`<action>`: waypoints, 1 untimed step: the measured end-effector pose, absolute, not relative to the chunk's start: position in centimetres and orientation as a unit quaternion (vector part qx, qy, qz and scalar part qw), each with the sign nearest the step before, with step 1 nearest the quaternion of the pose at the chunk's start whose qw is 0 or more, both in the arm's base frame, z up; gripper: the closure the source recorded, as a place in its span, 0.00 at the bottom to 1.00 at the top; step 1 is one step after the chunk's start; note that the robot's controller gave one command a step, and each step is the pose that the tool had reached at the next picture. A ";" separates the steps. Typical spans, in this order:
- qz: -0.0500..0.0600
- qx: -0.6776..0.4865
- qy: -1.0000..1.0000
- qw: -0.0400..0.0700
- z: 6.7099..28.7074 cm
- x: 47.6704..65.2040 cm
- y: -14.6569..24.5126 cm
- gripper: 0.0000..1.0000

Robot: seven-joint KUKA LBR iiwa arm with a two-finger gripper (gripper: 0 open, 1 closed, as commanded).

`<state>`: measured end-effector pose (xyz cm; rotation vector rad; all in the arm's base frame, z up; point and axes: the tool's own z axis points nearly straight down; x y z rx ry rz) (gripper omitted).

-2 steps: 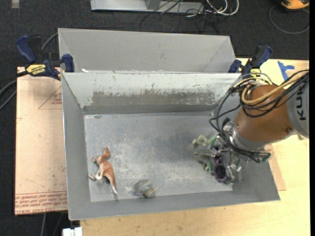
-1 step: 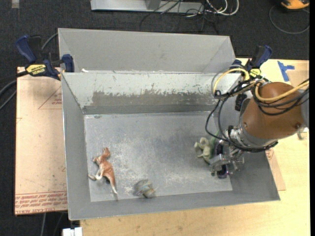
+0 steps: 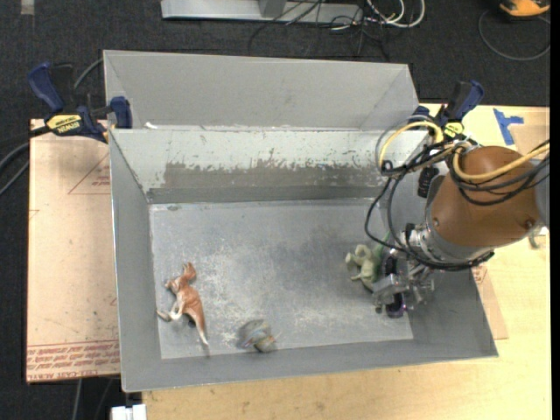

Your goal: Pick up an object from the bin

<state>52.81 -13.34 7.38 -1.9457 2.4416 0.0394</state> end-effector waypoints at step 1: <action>0.013 -0.624 0.781 0.010 7.8 52.7 -13.2 1.00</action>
Offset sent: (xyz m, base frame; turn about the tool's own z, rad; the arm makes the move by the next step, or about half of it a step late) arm 0.0001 0.0001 0.0430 0.0000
